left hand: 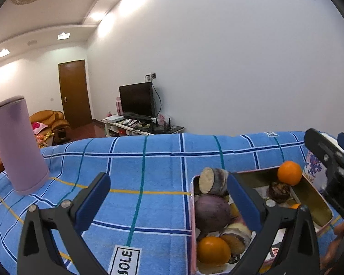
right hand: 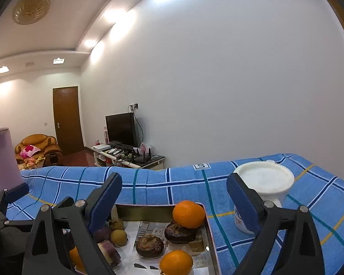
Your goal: Organize fruits
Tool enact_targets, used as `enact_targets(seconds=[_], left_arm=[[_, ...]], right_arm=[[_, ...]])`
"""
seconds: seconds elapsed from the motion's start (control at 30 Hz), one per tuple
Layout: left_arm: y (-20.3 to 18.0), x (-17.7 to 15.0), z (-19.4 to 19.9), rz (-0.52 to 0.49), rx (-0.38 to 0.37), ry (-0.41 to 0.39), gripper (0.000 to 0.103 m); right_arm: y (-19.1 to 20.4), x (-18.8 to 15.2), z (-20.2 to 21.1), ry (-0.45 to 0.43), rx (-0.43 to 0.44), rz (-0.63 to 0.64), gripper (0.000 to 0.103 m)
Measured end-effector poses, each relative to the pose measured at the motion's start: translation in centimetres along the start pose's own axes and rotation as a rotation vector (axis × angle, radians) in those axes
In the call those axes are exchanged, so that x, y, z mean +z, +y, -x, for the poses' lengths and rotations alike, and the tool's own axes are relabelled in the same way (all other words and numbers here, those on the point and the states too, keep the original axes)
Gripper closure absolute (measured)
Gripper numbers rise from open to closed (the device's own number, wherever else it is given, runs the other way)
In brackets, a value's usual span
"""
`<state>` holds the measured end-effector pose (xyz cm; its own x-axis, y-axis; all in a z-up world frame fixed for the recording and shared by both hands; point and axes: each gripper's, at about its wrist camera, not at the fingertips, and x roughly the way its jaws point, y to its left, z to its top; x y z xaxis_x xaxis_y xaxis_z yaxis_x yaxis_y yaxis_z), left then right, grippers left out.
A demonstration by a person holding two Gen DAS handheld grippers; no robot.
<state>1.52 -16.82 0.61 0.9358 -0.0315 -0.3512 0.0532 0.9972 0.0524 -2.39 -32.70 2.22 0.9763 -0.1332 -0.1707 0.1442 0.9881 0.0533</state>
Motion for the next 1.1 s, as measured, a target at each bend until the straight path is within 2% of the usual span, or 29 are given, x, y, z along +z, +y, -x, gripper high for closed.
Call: enact_targets(seconds=[0.13, 1.1], left_arm=[[0.6, -0.1, 0.8, 0.019, -0.006, -0.041, 0.0], [0.9, -2.3, 7.4, -0.027, -0.123, -0.048, 0.0]], right_arm=[[0.3, 0.0, 1.2, -0.028, -0.001, 0.012, 0.009], [0.2, -1.2, 8.1, -0.072, -0.069, 0.047, 0.009]])
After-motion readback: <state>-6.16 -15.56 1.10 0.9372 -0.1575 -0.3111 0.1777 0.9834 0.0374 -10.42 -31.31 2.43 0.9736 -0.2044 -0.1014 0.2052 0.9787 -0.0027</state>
